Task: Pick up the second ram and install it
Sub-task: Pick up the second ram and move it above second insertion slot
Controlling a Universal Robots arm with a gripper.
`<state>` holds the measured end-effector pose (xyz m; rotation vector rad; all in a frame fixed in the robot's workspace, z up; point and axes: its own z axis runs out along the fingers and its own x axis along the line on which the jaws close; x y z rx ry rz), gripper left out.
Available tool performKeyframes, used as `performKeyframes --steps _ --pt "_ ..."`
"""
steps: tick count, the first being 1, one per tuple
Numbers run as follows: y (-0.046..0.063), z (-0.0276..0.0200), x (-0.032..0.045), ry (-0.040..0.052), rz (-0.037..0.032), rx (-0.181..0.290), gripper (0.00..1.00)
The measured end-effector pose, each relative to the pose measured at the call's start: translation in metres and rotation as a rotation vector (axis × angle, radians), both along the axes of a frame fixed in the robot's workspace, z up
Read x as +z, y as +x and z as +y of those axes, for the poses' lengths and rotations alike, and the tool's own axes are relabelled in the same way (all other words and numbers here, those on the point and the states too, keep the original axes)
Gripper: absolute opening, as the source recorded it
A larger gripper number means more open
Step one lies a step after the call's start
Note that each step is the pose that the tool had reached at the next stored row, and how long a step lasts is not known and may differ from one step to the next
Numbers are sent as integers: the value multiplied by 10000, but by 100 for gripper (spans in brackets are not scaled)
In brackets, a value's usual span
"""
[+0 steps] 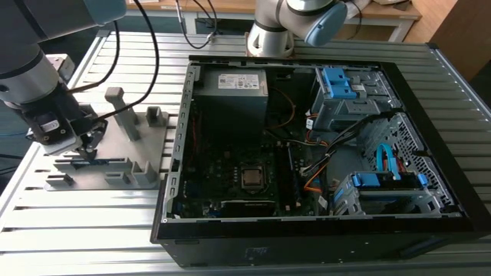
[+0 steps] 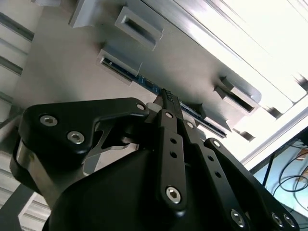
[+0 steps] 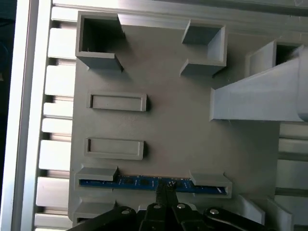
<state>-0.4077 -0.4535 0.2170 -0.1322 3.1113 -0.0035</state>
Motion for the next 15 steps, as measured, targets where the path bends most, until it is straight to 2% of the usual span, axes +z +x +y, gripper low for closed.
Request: performKeyframes --steps 15 --pt "0 0 0 0 0 1687 10"
